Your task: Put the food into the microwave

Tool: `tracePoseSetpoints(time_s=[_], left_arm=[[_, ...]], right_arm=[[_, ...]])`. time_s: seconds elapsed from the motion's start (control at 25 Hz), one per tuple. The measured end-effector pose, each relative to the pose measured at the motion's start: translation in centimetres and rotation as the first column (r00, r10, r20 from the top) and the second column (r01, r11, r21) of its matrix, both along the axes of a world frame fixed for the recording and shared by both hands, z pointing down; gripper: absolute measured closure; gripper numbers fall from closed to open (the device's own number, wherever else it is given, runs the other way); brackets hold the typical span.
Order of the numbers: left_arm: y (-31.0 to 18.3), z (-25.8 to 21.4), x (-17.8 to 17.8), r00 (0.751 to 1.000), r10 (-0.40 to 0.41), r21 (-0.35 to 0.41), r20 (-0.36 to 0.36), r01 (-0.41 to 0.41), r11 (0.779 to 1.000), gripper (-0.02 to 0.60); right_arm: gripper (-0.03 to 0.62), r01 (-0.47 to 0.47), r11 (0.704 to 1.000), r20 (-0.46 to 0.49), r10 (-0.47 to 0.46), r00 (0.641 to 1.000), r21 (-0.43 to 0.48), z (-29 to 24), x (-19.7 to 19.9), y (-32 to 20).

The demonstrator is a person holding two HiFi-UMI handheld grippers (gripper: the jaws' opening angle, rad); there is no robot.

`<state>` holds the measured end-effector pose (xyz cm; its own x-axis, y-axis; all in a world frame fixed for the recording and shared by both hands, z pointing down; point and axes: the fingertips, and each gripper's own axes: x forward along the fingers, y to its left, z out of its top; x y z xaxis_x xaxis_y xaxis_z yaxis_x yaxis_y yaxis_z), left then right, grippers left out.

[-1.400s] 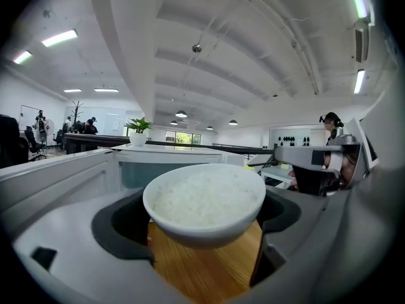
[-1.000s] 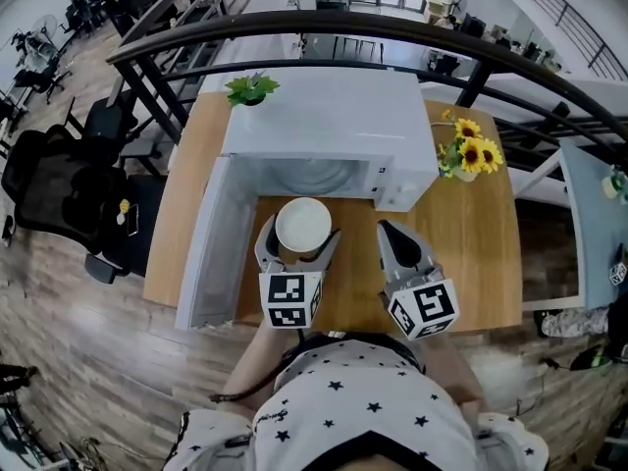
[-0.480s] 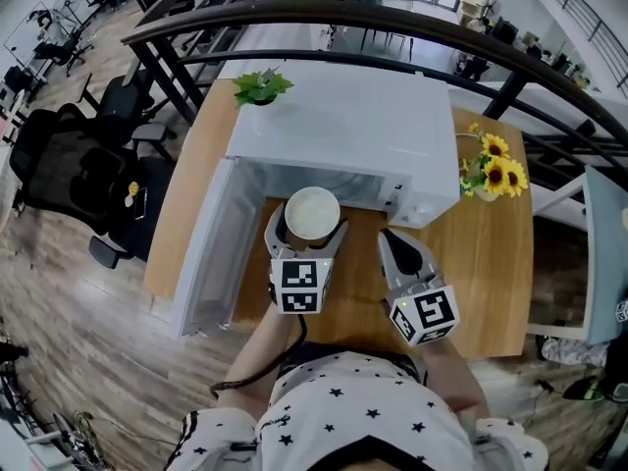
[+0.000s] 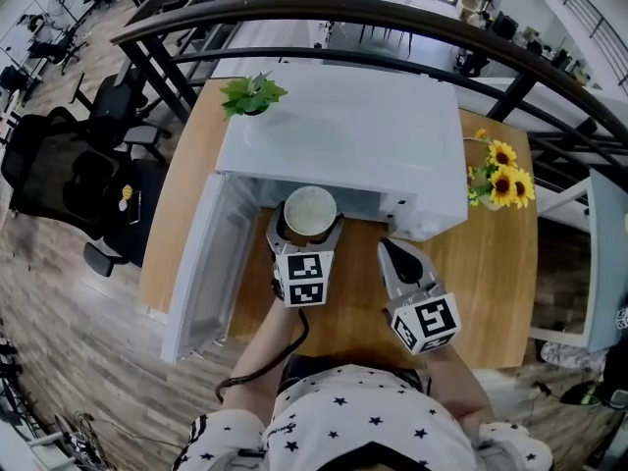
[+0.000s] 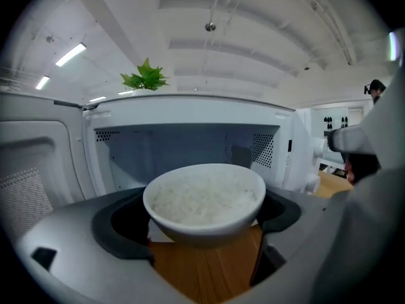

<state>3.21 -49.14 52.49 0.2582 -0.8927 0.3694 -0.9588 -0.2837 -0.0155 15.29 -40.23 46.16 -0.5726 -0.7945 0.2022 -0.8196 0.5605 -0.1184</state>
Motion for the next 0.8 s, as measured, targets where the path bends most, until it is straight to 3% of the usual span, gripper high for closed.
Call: tracePoseSetpoints(time_s=[0.32, 0.8], left_arm=[[-2.6, 3.2, -0.6, 0.997, -0.030, -0.039, 0.068, 0.033, 0.999, 0.101], [-6.2, 6.2, -0.5, 0.993, -0.042, -0.080, 0.106, 0.051, 0.996, 0.101]], right_arm=[[0.588, 0.042, 0.998, -0.006, -0.042, 0.999, -0.040, 1.8, -0.9, -0.8], [0.588, 0.051, 0.995, -0.014, -0.053, 0.999, -0.090, 3.7, -1.0, -1.5]])
